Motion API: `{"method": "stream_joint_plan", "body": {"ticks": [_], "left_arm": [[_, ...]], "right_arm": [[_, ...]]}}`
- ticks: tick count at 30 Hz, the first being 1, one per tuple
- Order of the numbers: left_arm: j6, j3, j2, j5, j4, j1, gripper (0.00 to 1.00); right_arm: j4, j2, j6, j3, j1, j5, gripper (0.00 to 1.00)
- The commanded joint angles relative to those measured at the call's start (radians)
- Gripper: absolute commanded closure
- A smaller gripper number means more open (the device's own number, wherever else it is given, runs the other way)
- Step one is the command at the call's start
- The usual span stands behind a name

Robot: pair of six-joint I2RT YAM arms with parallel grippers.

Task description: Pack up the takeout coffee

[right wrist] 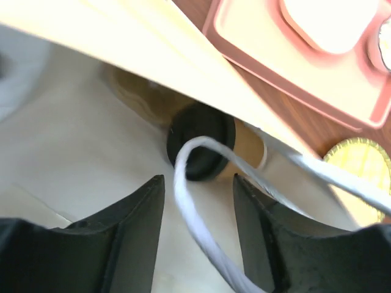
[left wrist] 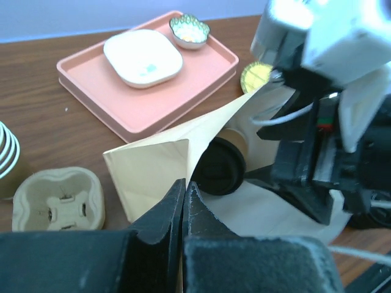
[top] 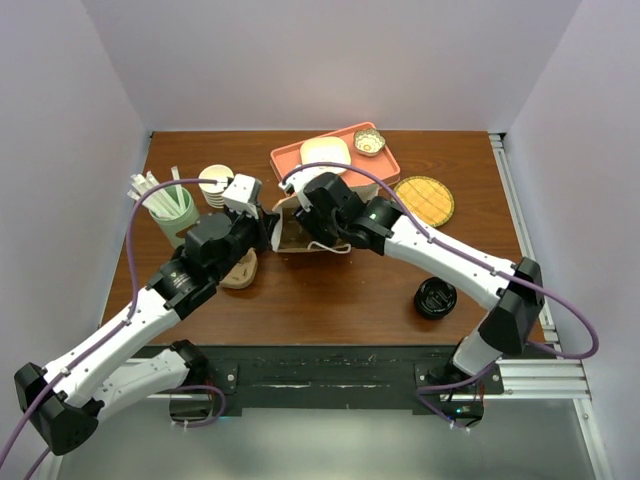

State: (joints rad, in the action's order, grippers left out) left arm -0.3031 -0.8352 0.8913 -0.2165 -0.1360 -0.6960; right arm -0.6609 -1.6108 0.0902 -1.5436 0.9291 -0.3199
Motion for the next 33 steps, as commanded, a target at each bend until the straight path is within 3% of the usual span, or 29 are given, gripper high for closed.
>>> {"method": "stream_joint_plan", "body": {"ticks": [1, 6, 8, 15, 22, 28, 29, 30, 33], "left_arm": [[0.007, 0.025, 0.008, -0.054, 0.168, 0.0, 1.0], [-0.039, 0.097, -0.023, -0.011, 0.185, -0.003, 1.0], [-0.047, 0.111, -0.04, 0.005, 0.174, -0.003, 1.0], [-0.034, 0.133, -0.075, 0.04, 0.138, -0.002, 1.0], [-0.054, 0.127, -0.08, 0.085, 0.093, -0.005, 1.0], [-0.093, 0.12, -0.081, 0.086, 0.049, -0.003, 1.0], [-0.102, 0.113, -0.08, 0.08, 0.038, -0.005, 0.94], [-0.105, 0.107, -0.078, 0.065, 0.017, -0.004, 0.78], [-0.117, 0.062, -0.06, 0.002, -0.039, -0.003, 0.58]], "right_arm": [[0.032, -0.032, -0.148, -0.021, -0.003, -0.16, 0.45], [0.036, -0.099, -0.256, -0.015, -0.001, -0.238, 0.43], [0.056, -0.115, -0.268, -0.016, -0.003, -0.254, 0.36], [0.067, -0.196, -0.375, -0.042, -0.004, -0.286, 0.29], [0.099, -0.227, -0.389, -0.029, -0.007, -0.335, 0.21], [0.112, -0.215, -0.366, 0.023, -0.018, -0.328, 0.23], [0.128, -0.207, -0.36, 0.051, -0.018, -0.314, 0.24], [0.135, -0.195, -0.347, 0.06, -0.019, -0.308, 0.28], [0.141, -0.176, -0.33, 0.082, -0.023, -0.291, 0.32]]}}
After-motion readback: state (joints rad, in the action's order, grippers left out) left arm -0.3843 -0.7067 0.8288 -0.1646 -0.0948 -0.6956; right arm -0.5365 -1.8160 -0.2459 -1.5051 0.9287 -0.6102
